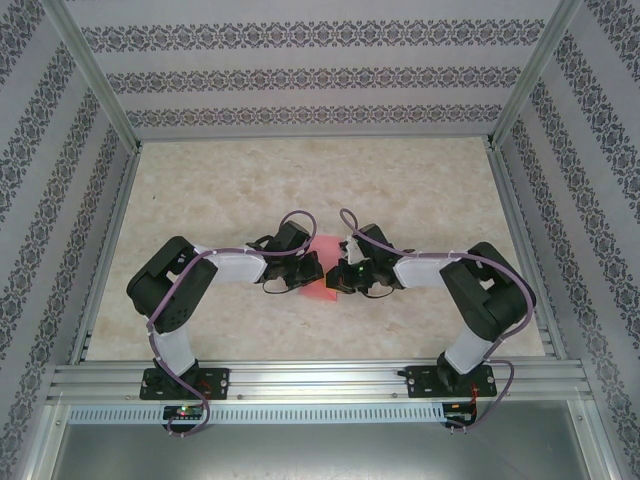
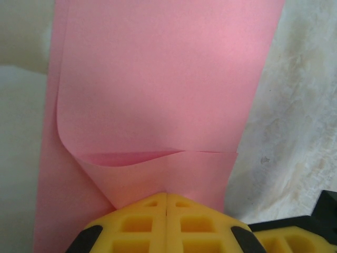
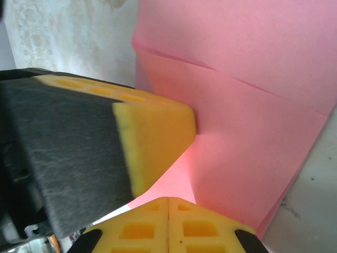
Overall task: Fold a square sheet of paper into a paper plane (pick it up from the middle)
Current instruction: Fold the triangle a second time at the center of the table.
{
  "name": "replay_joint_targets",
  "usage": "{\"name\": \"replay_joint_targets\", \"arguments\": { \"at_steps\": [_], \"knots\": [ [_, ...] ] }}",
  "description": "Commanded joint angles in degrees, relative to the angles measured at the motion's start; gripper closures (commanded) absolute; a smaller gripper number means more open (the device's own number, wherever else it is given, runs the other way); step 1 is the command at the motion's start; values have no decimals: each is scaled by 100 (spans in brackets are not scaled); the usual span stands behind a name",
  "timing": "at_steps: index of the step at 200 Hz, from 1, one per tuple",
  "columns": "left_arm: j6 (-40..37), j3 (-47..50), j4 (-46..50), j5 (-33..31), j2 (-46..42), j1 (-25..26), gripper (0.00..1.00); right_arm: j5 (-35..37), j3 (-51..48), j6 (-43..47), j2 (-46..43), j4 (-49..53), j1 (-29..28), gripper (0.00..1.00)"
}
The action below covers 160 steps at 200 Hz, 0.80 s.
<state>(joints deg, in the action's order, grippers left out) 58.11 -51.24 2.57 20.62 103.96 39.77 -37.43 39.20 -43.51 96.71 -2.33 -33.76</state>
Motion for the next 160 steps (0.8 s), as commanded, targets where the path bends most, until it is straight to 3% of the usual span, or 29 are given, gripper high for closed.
{"name": "replay_joint_targets", "arguments": {
  "at_steps": [1,94,160],
  "knots": [
    [-169,115,462,-179,-23,-30,95,-194,-4,-194,154,-364,-33,93],
    [-195,174,507,-254,-34,-31,95,-65,-207,97,146,-52,1,91],
    [-191,219,504,-297,49,-31,95,555,37,706,-40,1239,-62,90]
  ]
}}
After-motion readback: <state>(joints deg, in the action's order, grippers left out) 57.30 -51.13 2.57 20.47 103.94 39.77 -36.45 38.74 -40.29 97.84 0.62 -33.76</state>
